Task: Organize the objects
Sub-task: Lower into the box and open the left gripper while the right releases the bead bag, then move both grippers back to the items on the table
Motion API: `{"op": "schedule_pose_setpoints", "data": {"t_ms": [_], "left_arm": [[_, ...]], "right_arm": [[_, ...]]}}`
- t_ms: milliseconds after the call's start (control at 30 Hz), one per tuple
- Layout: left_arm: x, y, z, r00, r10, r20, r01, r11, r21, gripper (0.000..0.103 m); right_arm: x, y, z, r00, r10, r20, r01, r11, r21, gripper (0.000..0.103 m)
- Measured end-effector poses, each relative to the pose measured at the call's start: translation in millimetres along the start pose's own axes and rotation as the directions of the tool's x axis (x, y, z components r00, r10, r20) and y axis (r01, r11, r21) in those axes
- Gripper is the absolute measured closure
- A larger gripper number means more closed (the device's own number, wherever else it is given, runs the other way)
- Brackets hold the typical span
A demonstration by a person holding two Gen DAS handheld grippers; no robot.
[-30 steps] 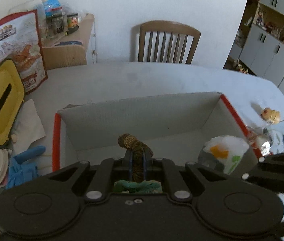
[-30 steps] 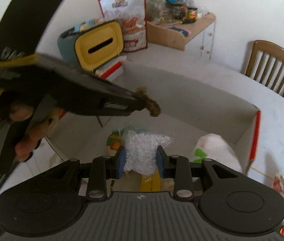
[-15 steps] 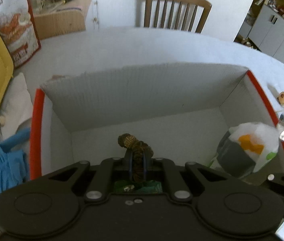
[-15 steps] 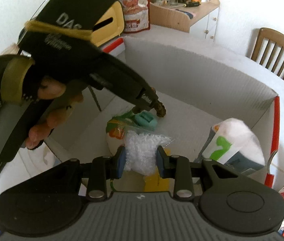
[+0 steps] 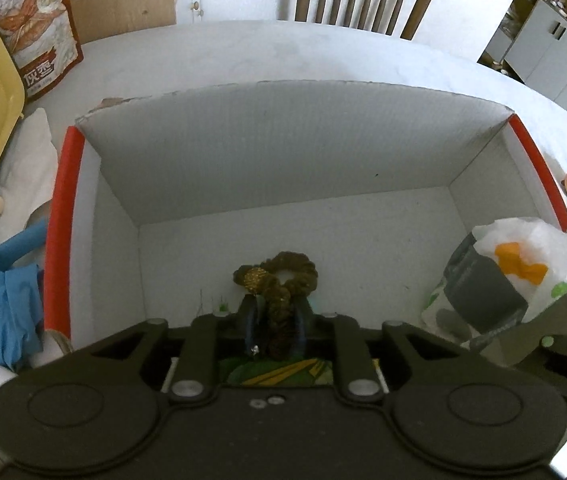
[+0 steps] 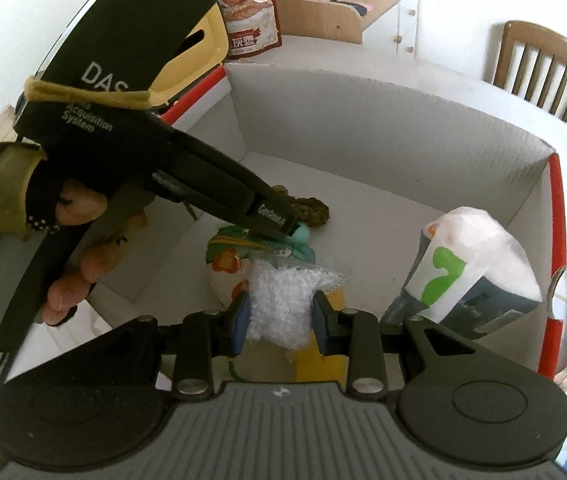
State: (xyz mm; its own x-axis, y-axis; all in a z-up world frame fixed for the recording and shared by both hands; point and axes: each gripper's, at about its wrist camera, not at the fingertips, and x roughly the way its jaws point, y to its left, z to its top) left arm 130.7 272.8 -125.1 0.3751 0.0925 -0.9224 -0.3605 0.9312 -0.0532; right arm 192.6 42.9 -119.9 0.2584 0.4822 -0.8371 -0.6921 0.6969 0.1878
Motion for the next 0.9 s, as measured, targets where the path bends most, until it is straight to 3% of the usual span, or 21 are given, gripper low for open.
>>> {"op": "schedule_pose_setpoints", "data": {"t_ms": [233,900], "left_arm": [[-9.4,3.4,-3.9,0.999,-0.025,0.021,0.026,1.0,-0.011,0.068],[-79.0,-15.1,-24.6,0.98,-0.088,0.176,0.082,0.996,0.037,0.063]], "right_arm": [[-11.8,0.4,-4.9,1.0,0.011,0.029,-0.011,1.0,0.012,0.057],[-92.2,-2.7,-11.9,0.981,0.005,0.193,-0.018,0.998,0.067,0.053]]}}
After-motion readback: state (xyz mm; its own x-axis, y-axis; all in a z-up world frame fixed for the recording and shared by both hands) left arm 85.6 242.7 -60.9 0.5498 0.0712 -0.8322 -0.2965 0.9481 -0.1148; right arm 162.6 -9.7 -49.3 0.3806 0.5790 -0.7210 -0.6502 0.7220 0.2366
